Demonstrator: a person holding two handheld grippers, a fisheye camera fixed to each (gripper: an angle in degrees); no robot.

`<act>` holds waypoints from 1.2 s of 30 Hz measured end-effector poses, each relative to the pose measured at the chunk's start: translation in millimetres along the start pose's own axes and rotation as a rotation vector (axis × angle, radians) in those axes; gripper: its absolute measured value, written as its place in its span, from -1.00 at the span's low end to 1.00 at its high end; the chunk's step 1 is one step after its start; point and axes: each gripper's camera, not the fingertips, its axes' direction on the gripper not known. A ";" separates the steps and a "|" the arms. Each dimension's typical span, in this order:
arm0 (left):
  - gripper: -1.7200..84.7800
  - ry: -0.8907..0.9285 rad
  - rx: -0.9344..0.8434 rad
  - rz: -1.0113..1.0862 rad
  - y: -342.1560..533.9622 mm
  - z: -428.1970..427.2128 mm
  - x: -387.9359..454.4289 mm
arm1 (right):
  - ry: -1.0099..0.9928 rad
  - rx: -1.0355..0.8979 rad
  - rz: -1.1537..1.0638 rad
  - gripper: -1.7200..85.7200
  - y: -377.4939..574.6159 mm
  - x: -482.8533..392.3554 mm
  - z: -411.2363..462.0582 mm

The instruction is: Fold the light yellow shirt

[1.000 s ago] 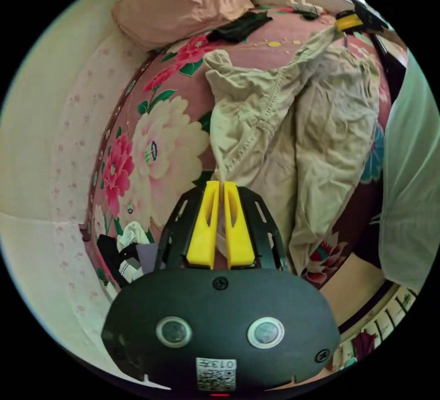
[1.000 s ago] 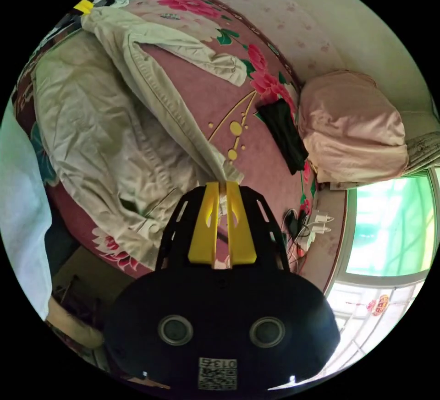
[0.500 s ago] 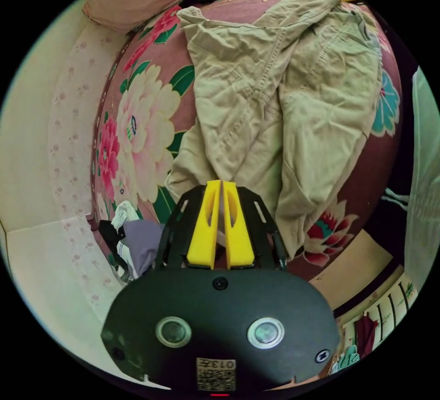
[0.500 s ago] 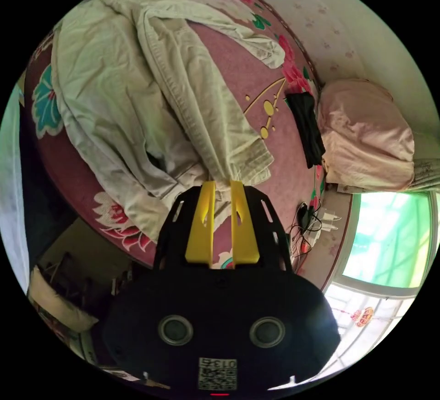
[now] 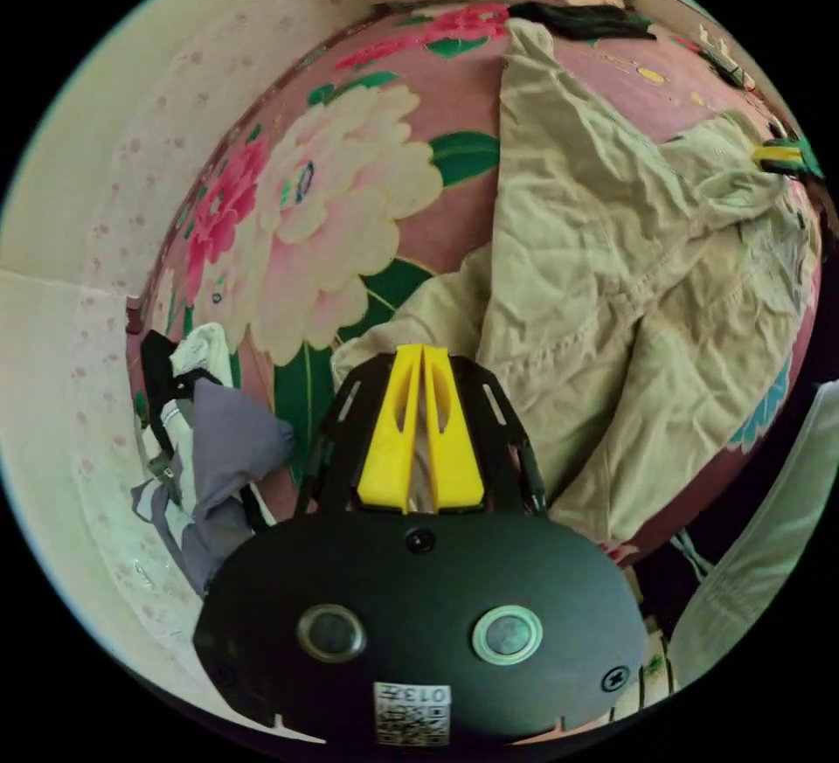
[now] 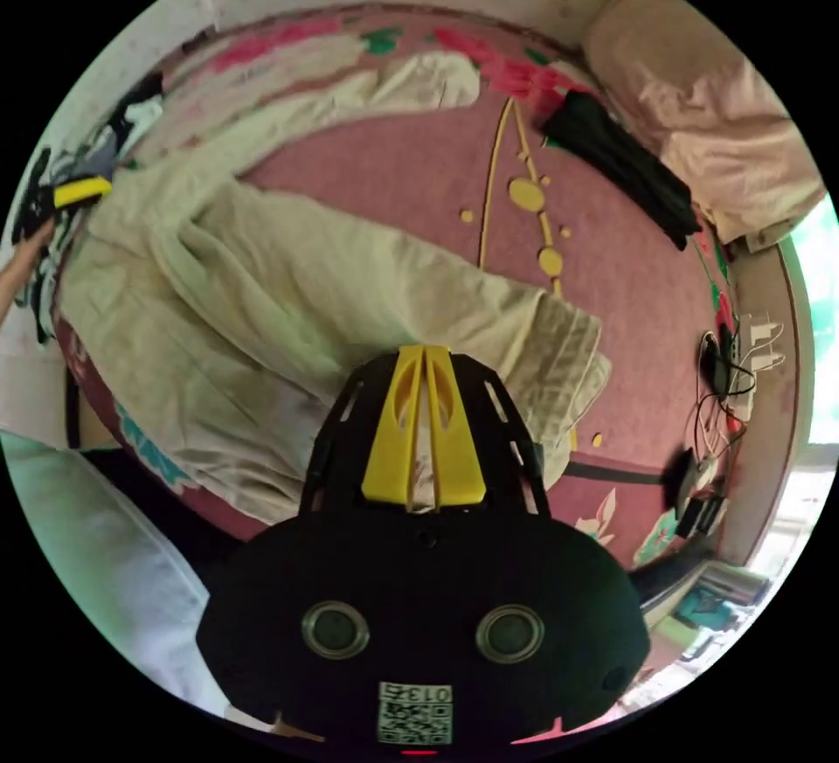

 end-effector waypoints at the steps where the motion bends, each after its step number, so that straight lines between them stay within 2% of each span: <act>1: -0.97 0.017 -0.112 0.028 -3.0 24.9 -2.1 | 0.041 -0.103 -0.039 -0.95 5.9 1.1 28.8; 2: -0.97 0.020 -0.088 0.065 3.9 31.8 -4.3 | 0.030 0.009 -0.053 -0.95 20.8 9.4 28.5; 4: -0.97 0.011 -0.036 0.087 16.6 26.5 -13.1 | 0.008 -0.008 -0.015 -0.96 31.9 32.1 31.0; 5: -0.96 0.030 -0.034 0.046 21.4 20.5 -24.0 | 0.004 -0.073 0.025 -0.95 32.7 47.3 30.3; 7: -0.96 0.068 -0.009 -0.046 27.8 3.5 -42.3 | 0.029 -0.069 0.078 -0.95 34.4 62.7 16.5; 11: -0.89 0.132 0.227 -0.127 23.8 -46.0 -64.0 | -0.070 0.181 0.052 -0.91 20.6 56.7 -23.8; 13: -0.81 0.178 0.260 -0.136 8.2 -48.7 -68.4 | -0.129 0.253 0.062 -0.85 2.8 50.2 -25.5; 15: -0.81 0.215 0.175 -0.112 -12.2 -33.7 -70.1 | -0.229 0.294 0.087 -0.80 -20.5 48.8 -20.3; 17: -0.88 0.312 -0.060 0.025 -27.8 9.0 -59.3 | -0.332 0.286 0.103 -0.77 -58.0 53.1 -6.1; 18: -0.91 0.286 0.025 0.034 -25.5 1.7 -61.7 | -0.341 0.280 0.106 -0.77 -67.8 55.3 -2.4; 19: -0.92 0.260 -0.007 0.094 -27.3 2.5 -63.2 | -0.350 0.265 0.112 -0.75 -87.0 61.7 4.7; 21: -0.92 0.297 -0.045 0.074 -34.6 -3.7 -77.0 | -0.355 0.254 0.133 -0.71 -114.7 78.6 11.0; 23: -0.89 0.412 0.048 0.016 -37.6 -23.9 -101.7 | -0.395 0.257 0.209 -0.63 -149.3 113.3 17.6; 26: -0.75 0.452 0.170 -0.123 -43.0 -35.9 -129.5 | -0.388 0.235 0.281 -0.57 -195.9 155.4 28.1; 30: -0.72 0.511 0.099 -0.055 -69.9 -14.2 -125.4 | -0.301 0.151 0.252 -0.56 -254.2 181.6 46.5; 33: -0.74 0.535 0.001 -0.032 -81.6 14.6 -118.1 | -0.262 -0.037 0.167 -0.72 -282.0 184.7 85.2; 34: -0.77 0.573 -0.002 -0.060 -80.7 17.3 -126.3 | -0.300 -0.174 0.116 -0.87 -284.5 184.9 104.8; 35: -0.86 0.618 -0.009 -0.090 -79.0 19.7 -135.3 | -0.325 -0.299 0.080 -0.88 -283.7 187.6 118.4; 36: -0.91 0.639 -0.008 -0.095 -77.4 19.6 -138.9 | -0.328 -0.290 0.066 -0.89 -280.9 189.7 117.5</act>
